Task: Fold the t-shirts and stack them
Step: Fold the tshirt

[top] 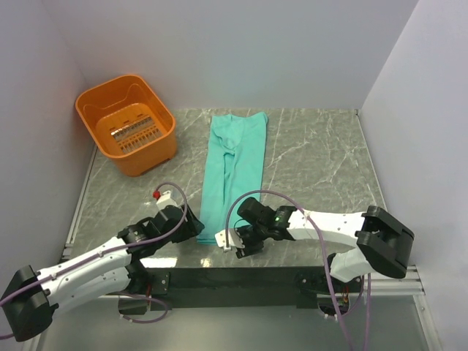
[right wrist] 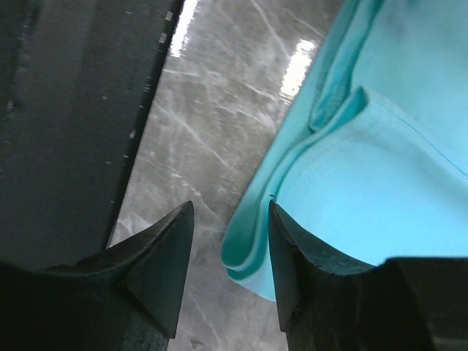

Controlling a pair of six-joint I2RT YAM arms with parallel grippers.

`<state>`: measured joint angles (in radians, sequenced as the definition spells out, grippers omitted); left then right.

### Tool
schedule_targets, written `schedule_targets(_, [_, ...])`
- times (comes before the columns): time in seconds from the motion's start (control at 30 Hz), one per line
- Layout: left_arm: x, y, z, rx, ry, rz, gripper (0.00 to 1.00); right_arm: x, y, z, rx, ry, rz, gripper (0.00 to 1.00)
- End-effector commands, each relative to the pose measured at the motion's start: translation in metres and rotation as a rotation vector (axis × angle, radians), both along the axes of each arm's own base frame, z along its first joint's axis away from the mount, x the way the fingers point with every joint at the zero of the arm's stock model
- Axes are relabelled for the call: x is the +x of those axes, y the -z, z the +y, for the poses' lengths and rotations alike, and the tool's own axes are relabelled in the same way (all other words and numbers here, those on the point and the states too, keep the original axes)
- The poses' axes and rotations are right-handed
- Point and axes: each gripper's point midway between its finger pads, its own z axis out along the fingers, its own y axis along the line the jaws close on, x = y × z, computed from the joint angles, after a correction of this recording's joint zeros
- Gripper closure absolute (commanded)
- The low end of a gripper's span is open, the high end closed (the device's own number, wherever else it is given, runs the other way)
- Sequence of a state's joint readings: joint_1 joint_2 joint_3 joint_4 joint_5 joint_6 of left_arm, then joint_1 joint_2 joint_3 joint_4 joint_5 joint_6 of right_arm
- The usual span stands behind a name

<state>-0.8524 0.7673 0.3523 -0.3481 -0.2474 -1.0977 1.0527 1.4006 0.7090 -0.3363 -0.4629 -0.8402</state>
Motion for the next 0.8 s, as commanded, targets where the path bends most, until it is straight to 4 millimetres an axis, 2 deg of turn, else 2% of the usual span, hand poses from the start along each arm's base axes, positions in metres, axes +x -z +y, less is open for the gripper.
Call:
schedule_targets(0.0, [-0.004,0.007,-0.001,-0.022,-0.005,0.02,0.35,0.018,-0.016,0.018,0.052,0.056,-0.06,0.48])
schedule_targets(0.77, [-0.001,0.024,-0.01,-0.001,0.014,0.053,0.35,0.032,0.004,0.005,-0.079,0.106,-0.107,0.58])
